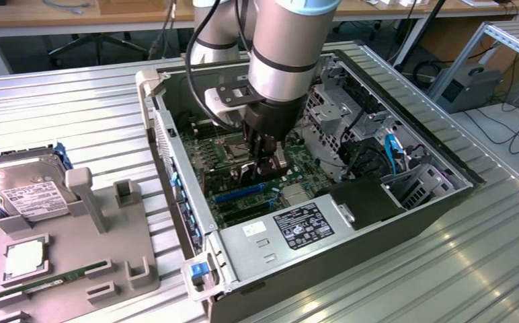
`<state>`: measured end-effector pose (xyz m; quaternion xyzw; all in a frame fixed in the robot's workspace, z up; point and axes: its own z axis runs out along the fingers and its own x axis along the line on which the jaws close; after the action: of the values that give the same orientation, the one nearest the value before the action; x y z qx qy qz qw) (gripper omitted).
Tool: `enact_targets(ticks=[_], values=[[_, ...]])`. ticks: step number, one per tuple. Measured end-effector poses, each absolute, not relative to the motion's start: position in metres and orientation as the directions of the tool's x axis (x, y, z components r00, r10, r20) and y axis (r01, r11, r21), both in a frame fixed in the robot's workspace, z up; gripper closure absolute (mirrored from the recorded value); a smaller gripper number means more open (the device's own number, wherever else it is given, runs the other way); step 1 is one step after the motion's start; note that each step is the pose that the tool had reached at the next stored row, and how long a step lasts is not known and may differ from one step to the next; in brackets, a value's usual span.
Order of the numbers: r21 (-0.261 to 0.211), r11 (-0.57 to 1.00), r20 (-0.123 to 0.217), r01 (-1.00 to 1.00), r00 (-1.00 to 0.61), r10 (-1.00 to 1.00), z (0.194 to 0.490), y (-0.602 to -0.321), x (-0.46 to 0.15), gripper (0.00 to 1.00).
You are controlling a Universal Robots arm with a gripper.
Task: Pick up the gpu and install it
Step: 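Insert the gpu into the slot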
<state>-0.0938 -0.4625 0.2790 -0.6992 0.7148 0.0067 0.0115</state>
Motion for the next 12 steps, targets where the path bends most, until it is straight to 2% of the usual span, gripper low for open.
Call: enact_targets(ticks=[12], values=[[-0.008,0.022,-0.026,-1.0,-0.022,-0.999,0.2745,-0.4625,-0.0939,0.73]])
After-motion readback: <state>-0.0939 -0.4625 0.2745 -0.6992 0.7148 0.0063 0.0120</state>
